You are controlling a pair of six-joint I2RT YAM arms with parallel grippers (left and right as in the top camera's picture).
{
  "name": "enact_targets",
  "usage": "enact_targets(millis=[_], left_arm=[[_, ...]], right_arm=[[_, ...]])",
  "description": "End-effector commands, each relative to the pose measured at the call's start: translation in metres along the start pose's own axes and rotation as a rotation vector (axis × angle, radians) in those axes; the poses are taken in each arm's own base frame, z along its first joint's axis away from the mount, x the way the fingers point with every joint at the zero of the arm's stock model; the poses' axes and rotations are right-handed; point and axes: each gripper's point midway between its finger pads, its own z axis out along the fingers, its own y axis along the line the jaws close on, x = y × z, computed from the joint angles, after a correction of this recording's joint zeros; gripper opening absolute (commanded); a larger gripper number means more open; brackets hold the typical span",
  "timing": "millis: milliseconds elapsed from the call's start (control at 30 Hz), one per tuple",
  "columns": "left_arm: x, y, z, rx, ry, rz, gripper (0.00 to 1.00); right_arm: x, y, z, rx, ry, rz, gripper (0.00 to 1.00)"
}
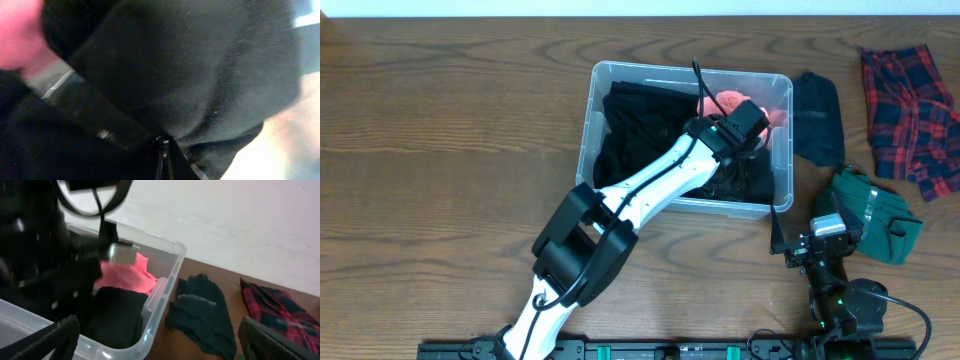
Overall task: Pack container
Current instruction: 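Lower the black bundle into the bin's front right and press down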
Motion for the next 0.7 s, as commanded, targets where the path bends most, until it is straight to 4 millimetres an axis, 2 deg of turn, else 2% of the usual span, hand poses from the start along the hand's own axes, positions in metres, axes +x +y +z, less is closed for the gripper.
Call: enact_targets(millis=[0,67,133,233,467,667], left_arm=[[-0.036,-0.019,-0.066,0.030,-0.176,0.034,0.06],[-0.042,-0.020,-0.085,0.010,-0.230,0.041,0.06],[-0.045,-0.012,-0.098,-0.051,-0.268,0.036,0.06],[-0.045,0.005,-0.101,-0.144,-0.278,0.021,0.06],[-0.033,0.042,-0.080,-0.317,-0.223,-0.003,0.06],[-0.016,0.062,-0.036,-0.363,-0.116,-0.013,0.06]], right_arm=[[0.000,0.001,0.000,-0.002,0.000,0.011,0.99],[0.000,0.001,0.000,-0.002,0.000,0.010,0.99],[0.000,0.001,0.000,-0.002,0.000,0.011,0.99],[0.000,0.001,0.000,-0.002,0.000,0.011,0.99],[0.000,0.001,0.000,-0.002,0.000,0.011,0.99],[0.000,0.001,0.000,-0.002,0.000,0.011,0.99]])
